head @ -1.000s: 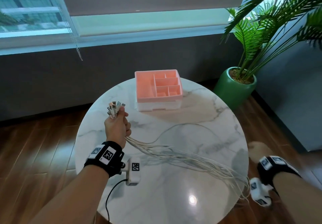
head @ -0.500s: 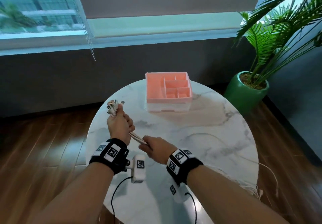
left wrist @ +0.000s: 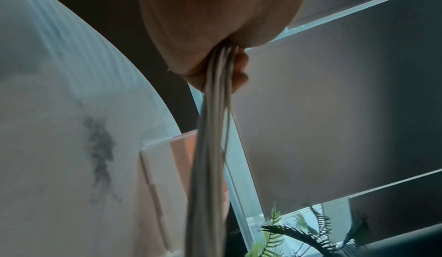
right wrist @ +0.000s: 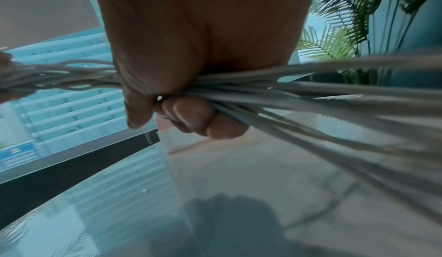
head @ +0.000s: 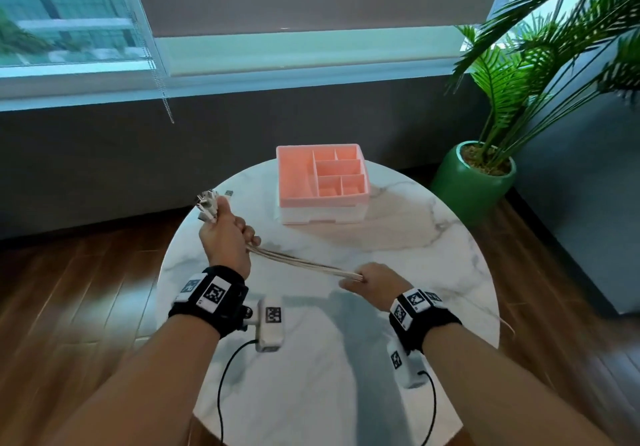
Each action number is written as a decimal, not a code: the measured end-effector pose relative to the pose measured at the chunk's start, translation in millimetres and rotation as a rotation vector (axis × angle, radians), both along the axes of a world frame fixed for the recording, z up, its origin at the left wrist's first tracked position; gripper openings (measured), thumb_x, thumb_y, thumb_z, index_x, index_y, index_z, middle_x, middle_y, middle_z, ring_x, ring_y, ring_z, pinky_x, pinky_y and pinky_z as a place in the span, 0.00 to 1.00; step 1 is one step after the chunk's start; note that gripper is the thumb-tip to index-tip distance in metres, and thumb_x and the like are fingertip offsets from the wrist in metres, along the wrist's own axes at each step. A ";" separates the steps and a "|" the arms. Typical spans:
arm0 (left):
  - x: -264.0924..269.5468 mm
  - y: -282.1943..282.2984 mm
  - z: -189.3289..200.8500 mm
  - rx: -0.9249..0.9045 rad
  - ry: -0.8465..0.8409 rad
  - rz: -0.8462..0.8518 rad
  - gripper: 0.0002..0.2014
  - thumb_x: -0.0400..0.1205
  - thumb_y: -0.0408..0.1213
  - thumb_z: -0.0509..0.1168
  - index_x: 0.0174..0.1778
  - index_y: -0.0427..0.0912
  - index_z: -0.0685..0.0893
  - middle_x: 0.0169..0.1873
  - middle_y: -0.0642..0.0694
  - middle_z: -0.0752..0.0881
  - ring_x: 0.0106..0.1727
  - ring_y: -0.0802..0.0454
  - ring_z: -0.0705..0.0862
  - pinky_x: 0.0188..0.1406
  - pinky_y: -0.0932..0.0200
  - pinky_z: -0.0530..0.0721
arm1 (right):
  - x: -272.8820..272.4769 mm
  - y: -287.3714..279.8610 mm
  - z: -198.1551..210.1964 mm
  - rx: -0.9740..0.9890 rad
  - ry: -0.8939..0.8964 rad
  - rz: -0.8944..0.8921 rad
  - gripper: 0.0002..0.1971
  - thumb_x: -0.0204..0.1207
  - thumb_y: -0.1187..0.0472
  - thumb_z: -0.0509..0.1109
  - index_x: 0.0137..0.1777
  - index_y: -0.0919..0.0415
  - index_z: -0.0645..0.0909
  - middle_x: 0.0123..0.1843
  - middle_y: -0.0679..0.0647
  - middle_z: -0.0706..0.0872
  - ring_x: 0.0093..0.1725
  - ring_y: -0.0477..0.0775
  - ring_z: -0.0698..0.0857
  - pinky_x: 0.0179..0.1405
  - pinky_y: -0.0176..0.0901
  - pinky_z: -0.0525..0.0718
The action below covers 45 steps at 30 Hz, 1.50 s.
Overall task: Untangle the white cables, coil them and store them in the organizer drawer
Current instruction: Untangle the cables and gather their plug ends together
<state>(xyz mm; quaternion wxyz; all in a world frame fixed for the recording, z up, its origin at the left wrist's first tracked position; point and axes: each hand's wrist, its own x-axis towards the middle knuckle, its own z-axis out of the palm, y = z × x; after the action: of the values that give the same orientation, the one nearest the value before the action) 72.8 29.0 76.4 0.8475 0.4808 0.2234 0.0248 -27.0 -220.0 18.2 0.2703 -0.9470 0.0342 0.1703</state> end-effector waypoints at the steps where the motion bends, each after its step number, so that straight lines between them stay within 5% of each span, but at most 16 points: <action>1: 1.5 -1.8 1.7 -0.013 0.014 0.011 0.17 0.88 0.53 0.64 0.40 0.47 0.73 0.25 0.50 0.65 0.20 0.55 0.65 0.18 0.64 0.67 | -3.5 -6.4 -1.8 -0.008 0.028 -0.023 0.24 0.80 0.40 0.68 0.28 0.54 0.70 0.27 0.51 0.74 0.27 0.52 0.74 0.28 0.45 0.70; 4: 9.0 -3.9 5.3 -0.077 0.072 0.041 0.20 0.88 0.54 0.64 0.37 0.47 0.68 0.24 0.52 0.66 0.18 0.56 0.64 0.17 0.66 0.59 | -20.2 -31.8 -14.1 -0.056 0.122 -0.100 0.24 0.78 0.38 0.68 0.30 0.55 0.73 0.27 0.52 0.78 0.27 0.53 0.78 0.30 0.43 0.75; 13: 25.0 8.4 -1.1 -0.083 0.084 0.091 0.22 0.88 0.55 0.63 0.34 0.48 0.65 0.23 0.51 0.66 0.20 0.55 0.62 0.19 0.65 0.56 | -105.1 -120.3 -28.1 -0.057 0.289 -0.448 0.24 0.74 0.37 0.74 0.31 0.57 0.80 0.23 0.51 0.82 0.22 0.52 0.82 0.25 0.38 0.77; 17: 16.5 2.8 -15.9 0.028 0.083 0.062 0.21 0.87 0.55 0.64 0.34 0.48 0.67 0.24 0.50 0.66 0.18 0.55 0.63 0.19 0.66 0.57 | -85.6 -150.2 15.3 -0.185 0.142 -0.476 0.26 0.72 0.35 0.74 0.27 0.56 0.75 0.25 0.50 0.77 0.33 0.58 0.81 0.25 0.41 0.68; 23: 5.1 8.1 -29.0 0.091 0.078 0.056 0.17 0.88 0.51 0.64 0.38 0.48 0.72 0.24 0.50 0.66 0.16 0.57 0.64 0.19 0.69 0.59 | -34.2 -167.4 76.3 -0.165 -0.075 -0.509 0.23 0.71 0.39 0.78 0.30 0.59 0.83 0.21 0.54 0.85 0.22 0.55 0.85 0.25 0.39 0.76; 27: 3.3 20.8 -28.1 0.138 0.072 0.103 0.17 0.89 0.50 0.64 0.37 0.47 0.72 0.21 0.51 0.68 0.16 0.58 0.65 0.18 0.69 0.61 | -5.6 -150.6 91.1 -0.170 -0.155 -0.475 0.28 0.68 0.35 0.78 0.26 0.59 0.78 0.22 0.57 0.80 0.23 0.58 0.79 0.22 0.42 0.71; 31: 7.5 53.8 -33.5 0.166 0.100 0.175 0.16 0.88 0.51 0.65 0.39 0.46 0.73 0.21 0.51 0.70 0.15 0.57 0.67 0.18 0.68 0.62 | 3.4 -133.2 64.6 -0.352 -0.250 -0.341 0.27 0.66 0.33 0.77 0.32 0.58 0.77 0.28 0.54 0.81 0.33 0.62 0.81 0.30 0.48 0.76; 36: 8.1 96.1 -33.1 0.167 0.142 0.289 0.18 0.86 0.53 0.65 0.36 0.47 0.71 0.22 0.50 0.70 0.15 0.57 0.66 0.17 0.68 0.61 | -9.6 -123.0 -6.9 -0.329 -0.029 -0.086 0.15 0.80 0.44 0.68 0.43 0.52 0.70 0.35 0.49 0.81 0.42 0.61 0.84 0.40 0.50 0.77; 42: -0.6 107.4 -35.2 0.187 0.162 0.308 0.19 0.87 0.52 0.65 0.35 0.47 0.70 0.24 0.49 0.70 0.14 0.57 0.66 0.17 0.68 0.60 | -23.6 -135.8 -35.2 -0.350 0.128 -0.098 0.17 0.84 0.41 0.61 0.44 0.54 0.75 0.39 0.52 0.82 0.45 0.60 0.85 0.43 0.50 0.78; 45: -6.2 97.1 -38.1 0.177 0.151 0.274 0.19 0.88 0.51 0.65 0.35 0.47 0.70 0.23 0.49 0.69 0.13 0.58 0.66 0.17 0.70 0.61 | -18.3 -148.8 -19.5 -0.428 0.121 -0.235 0.27 0.75 0.29 0.66 0.40 0.56 0.79 0.36 0.53 0.83 0.37 0.56 0.82 0.41 0.47 0.79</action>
<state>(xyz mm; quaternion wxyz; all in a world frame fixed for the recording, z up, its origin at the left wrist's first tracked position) 66.6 126.1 38.3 0.7714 0.5191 0.3469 0.1233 -45.3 -368.7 -1.2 0.0792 -0.9603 0.1954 0.1828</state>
